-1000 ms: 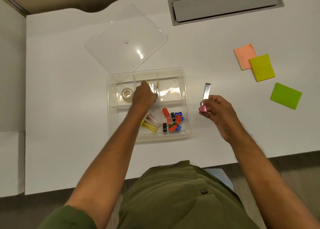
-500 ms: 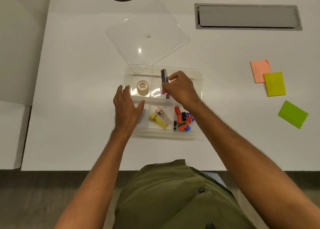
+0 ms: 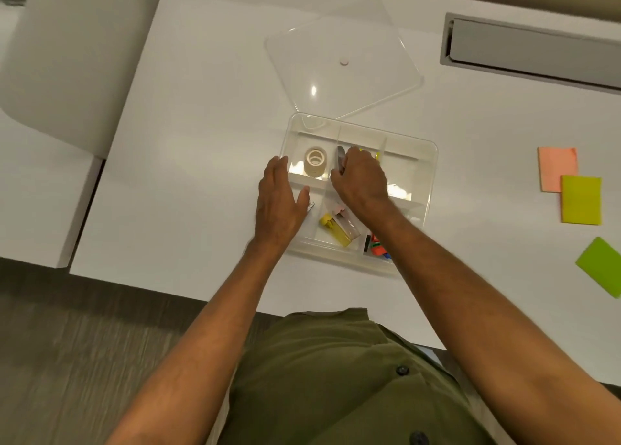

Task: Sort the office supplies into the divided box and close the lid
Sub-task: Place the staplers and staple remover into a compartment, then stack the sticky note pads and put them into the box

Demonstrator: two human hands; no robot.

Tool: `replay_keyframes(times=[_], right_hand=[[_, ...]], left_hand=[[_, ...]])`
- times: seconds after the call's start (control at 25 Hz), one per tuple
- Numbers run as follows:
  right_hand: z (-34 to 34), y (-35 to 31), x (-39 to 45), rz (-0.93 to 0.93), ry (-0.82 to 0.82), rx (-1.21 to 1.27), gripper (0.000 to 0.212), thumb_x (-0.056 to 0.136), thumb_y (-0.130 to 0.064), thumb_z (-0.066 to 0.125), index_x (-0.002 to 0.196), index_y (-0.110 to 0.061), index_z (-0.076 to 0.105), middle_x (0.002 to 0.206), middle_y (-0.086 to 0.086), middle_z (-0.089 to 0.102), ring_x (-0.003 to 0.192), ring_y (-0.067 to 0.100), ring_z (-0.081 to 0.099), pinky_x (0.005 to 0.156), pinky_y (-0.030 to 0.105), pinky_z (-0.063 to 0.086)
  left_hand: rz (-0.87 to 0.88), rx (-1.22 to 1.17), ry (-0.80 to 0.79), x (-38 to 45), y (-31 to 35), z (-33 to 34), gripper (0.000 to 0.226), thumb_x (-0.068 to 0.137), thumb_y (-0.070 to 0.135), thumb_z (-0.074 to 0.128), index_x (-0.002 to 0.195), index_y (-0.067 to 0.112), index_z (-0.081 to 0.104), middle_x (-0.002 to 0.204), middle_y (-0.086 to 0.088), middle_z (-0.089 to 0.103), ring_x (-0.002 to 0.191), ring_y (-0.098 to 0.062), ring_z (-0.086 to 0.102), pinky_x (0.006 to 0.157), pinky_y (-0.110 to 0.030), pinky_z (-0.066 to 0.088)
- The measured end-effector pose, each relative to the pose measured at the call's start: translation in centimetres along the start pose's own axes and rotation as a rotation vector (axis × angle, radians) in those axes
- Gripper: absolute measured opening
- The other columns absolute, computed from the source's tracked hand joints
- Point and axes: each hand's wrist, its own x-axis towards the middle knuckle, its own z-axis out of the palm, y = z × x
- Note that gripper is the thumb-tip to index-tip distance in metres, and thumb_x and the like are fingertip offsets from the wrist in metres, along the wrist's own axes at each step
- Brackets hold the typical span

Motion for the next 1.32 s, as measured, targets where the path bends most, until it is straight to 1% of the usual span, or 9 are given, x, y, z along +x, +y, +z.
replay_keyframes(times=[0.2, 0.32, 0.44, 0.52, 0.76, 0.92, 1.04, 1.12, 1.32], right_hand=[[-1.7, 1.2, -1.9, -0.153, 0.064, 0.122, 0.023, 0.095, -0.023, 0.059, 0.112, -0.008, 0.064, 0.116, 0.011, 0.059, 0.107, 0.029, 0.058, 0.085, 0.038, 0.049], [-4.9, 4.2, -4.6, -0.266, 0.218, 0.261, 0.019, 0.094, -0.02, 0.059, 0.112, -0.017, 0.064, 0.116, 0.0, 0.059, 0.11, 0.016, 0.054, 0.087, 0.024, 0.044], [-8.0, 10.6, -6.9, -0.217, 0.35, 0.227, 0.019, 0.093, -0.019, 0.061, 0.112, -0.018, 0.065, 0.12, -0.002, 0.061, 0.115, 0.013, 0.051, 0.093, 0.006, 0.031], [-9.7, 16.6, -8.5, -0.112, 0.408, 0.199, 0.019, 0.092, -0.019, 0.061, 0.111, -0.018, 0.064, 0.119, -0.001, 0.062, 0.115, 0.019, 0.053, 0.095, 0.003, 0.026], [-12.9, 35.0, -14.0, 0.236, 0.369, 0.069, 0.044, 0.083, -0.032, 0.057, 0.12, -0.008, 0.059, 0.125, 0.014, 0.06, 0.121, 0.042, 0.052, 0.105, 0.036, 0.031], [-15.7, 43.3, -15.8, 0.466, 0.306, 0.086, 0.065, 0.083, -0.022, 0.074, 0.141, -0.006, 0.049, 0.152, 0.02, 0.041, 0.141, 0.045, 0.033, 0.113, 0.054, 0.035], [-17.4, 47.0, -15.9, 0.494, 0.146, 0.086, 0.083, 0.083, -0.027, 0.076, 0.154, -0.016, 0.035, 0.164, 0.013, 0.025, 0.151, 0.039, 0.02, 0.119, 0.054, 0.029], [-17.9, 48.6, -16.0, 0.442, 0.12, 0.083, 0.087, 0.082, -0.029, 0.077, 0.156, -0.017, 0.033, 0.162, 0.012, 0.029, 0.149, 0.038, 0.023, 0.118, 0.053, 0.031], [-19.1, 49.6, -15.4, 0.391, 0.14, 0.054, 0.081, 0.078, -0.03, 0.081, 0.147, -0.016, 0.043, 0.139, 0.011, 0.044, 0.127, 0.035, 0.039, 0.095, 0.051, 0.048]], left_hand=[[0.001, 0.032, 0.012, 0.1, 0.1, 0.2, 0.068, 0.094, 0.025, 0.065, 0.151, 0.009, 0.032, 0.16, -0.014, 0.03, 0.146, -0.032, 0.031, 0.117, -0.044, 0.035], [0.036, 0.16, 0.074, 0.0, 1.0, 0.7, 0.065, 0.091, 0.029, 0.067, 0.147, 0.01, 0.038, 0.159, -0.015, 0.03, 0.146, -0.033, 0.029, 0.118, -0.053, 0.029], [0.113, 0.204, 0.085, -0.2, 4.1, 1.9, 0.061, 0.092, 0.034, 0.062, 0.145, 0.013, 0.042, 0.16, -0.013, 0.03, 0.147, -0.032, 0.027, 0.12, -0.055, 0.018], [0.198, 0.186, 0.064, -0.4, 7.4, 3.6, 0.058, 0.093, 0.033, 0.06, 0.145, 0.013, 0.043, 0.16, -0.012, 0.029, 0.148, -0.031, 0.026, 0.121, -0.053, 0.016], [0.434, 0.122, -0.073, -2.2, 19.3, 11.9, 0.055, 0.095, 0.032, 0.058, 0.145, 0.016, 0.043, 0.163, -0.008, 0.023, 0.151, -0.027, 0.02, 0.122, -0.05, 0.012], [0.56, 0.126, -0.208, -3.6, 27.0, 18.7, 0.054, 0.095, 0.032, 0.058, 0.145, 0.015, 0.044, 0.163, -0.01, 0.025, 0.15, -0.029, 0.021, 0.122, -0.052, 0.015], [0.618, 0.14, -0.315, -4.3, 31.0, 23.6, 0.057, 0.094, 0.033, 0.059, 0.145, 0.013, 0.045, 0.161, -0.013, 0.028, 0.148, -0.032, 0.025, 0.12, -0.051, 0.022], [0.608, 0.171, -0.395, -4.3, 33.3, 26.7, 0.06, 0.094, 0.034, 0.061, 0.146, 0.012, 0.043, 0.161, -0.014, 0.029, 0.147, -0.033, 0.026, 0.118, -0.049, 0.026], [0.591, 0.332, -0.486, -2.6, 37.7, 32.7, 0.07, 0.092, 0.04, 0.064, 0.149, 0.011, 0.036, 0.158, -0.012, 0.03, 0.142, -0.035, 0.028, 0.106, -0.05, 0.036]])
